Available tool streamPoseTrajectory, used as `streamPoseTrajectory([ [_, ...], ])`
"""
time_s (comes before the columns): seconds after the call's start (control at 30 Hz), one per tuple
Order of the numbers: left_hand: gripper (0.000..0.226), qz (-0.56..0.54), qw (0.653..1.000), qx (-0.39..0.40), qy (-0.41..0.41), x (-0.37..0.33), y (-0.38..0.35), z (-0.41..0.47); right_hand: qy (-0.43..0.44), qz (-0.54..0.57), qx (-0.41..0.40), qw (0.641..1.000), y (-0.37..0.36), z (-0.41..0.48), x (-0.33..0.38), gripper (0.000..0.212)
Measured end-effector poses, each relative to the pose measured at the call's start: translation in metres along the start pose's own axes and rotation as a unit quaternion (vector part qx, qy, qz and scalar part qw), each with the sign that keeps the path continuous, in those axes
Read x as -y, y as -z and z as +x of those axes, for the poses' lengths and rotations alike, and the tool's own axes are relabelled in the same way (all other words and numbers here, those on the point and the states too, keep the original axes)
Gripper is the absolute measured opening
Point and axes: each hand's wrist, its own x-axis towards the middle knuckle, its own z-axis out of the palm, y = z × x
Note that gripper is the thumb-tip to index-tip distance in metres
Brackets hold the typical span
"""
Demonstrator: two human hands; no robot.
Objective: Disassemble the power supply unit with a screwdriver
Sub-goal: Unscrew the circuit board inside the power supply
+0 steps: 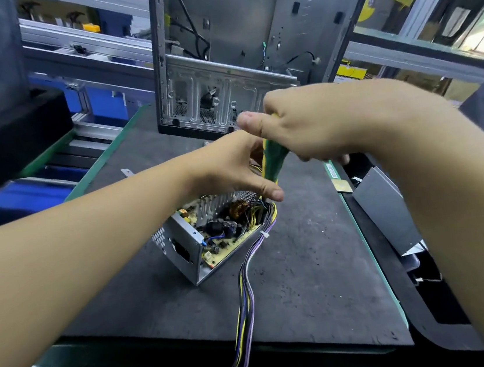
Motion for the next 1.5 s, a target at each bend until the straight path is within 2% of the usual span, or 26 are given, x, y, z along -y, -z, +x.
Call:
streamPoseTrajectory([
  [0.07,0.057,-0.006,1.000,0.003,0.004,-0.001,0.001,-0.001,0.011,-0.048,-0.051,0.998,-0.003,0.005,-0.002,0.050],
  [0.23,0.033,-0.088,0.995,0.040,0.006,0.007,0.012,-0.007,0.043,-0.008,0.026,0.999,0.004,-0.007,-0.011,0.012],
  [0.33,0.027,-0.063,0.998,0.014,0.001,0.007,0.010,-0.003,0.028,0.008,0.033,0.999,0.002,-0.009,-0.014,0.023],
  [0.4,0.032,-0.010,1.000,-0.009,-0.007,0.005,0.005,0.001,-0.012,0.011,0.028,0.999,-0.001,-0.007,-0.011,0.046],
  [0.47,0.041,0.038,0.999,-0.019,0.008,0.006,0.001,0.004,-0.036,-0.006,-0.010,0.999,-0.005,-0.001,-0.007,0.056],
  [0.53,0.053,0.027,0.999,-0.008,0.024,0.007,0.002,0.003,-0.006,-0.038,-0.058,0.998,-0.008,0.004,-0.005,0.046],
  [0.63,0.037,-0.073,0.996,0.047,0.015,0.006,0.008,-0.004,0.048,-0.017,-0.019,0.999,-0.003,-0.002,-0.006,0.015],
  [0.67,0.033,-0.084,0.995,0.054,0.011,0.006,0.011,-0.006,0.054,-0.010,-0.002,0.998,0.001,-0.006,-0.006,0.013],
  [0.8,0.023,-0.073,0.997,0.035,0.006,0.009,0.009,-0.003,0.031,-0.012,0.008,0.999,0.005,-0.012,-0.009,0.030],
  [0.9,0.030,-0.040,0.999,-0.008,0.014,0.007,0.003,0.000,-0.032,-0.018,0.001,0.999,0.000,-0.008,-0.005,0.060],
  [0.93,0.032,-0.018,1.000,-0.012,0.015,0.007,0.001,0.001,-0.036,-0.026,-0.021,0.999,-0.002,-0.006,-0.005,0.062],
  [1.0,0.032,-0.019,1.000,-0.005,0.013,0.005,0.000,0.001,-0.004,-0.048,-0.075,0.996,-0.005,-0.001,-0.006,0.044],
  [1.03,0.032,-0.046,0.999,0.005,0.010,0.004,0.001,-0.001,0.019,-0.043,-0.078,0.996,-0.005,-0.001,-0.007,0.033],
  [1.13,0.035,-0.089,0.996,0.028,0.002,0.005,0.008,-0.007,0.070,0.019,-0.020,0.997,0.002,-0.007,-0.008,0.003],
  [1.23,0.029,-0.068,0.997,0.022,0.006,0.007,0.011,-0.006,0.093,0.011,-0.003,0.996,0.006,-0.012,-0.009,0.022],
  [1.33,0.026,-0.035,0.999,0.002,0.008,0.004,0.007,-0.002,0.077,0.025,0.015,0.997,0.004,-0.012,-0.010,0.017],
  [1.37,0.031,-0.028,1.000,-0.003,0.008,0.004,0.005,0.000,0.055,0.033,0.022,0.998,0.003,-0.011,-0.008,0.027],
  [1.43,0.040,-0.037,0.999,-0.007,0.012,0.003,0.002,0.000,0.009,0.048,0.007,0.999,-0.003,-0.007,-0.006,0.049],
  [1.5,0.039,-0.044,0.999,0.002,0.006,0.001,0.002,-0.002,0.019,0.020,-0.044,0.999,-0.008,-0.002,-0.006,0.045],
])
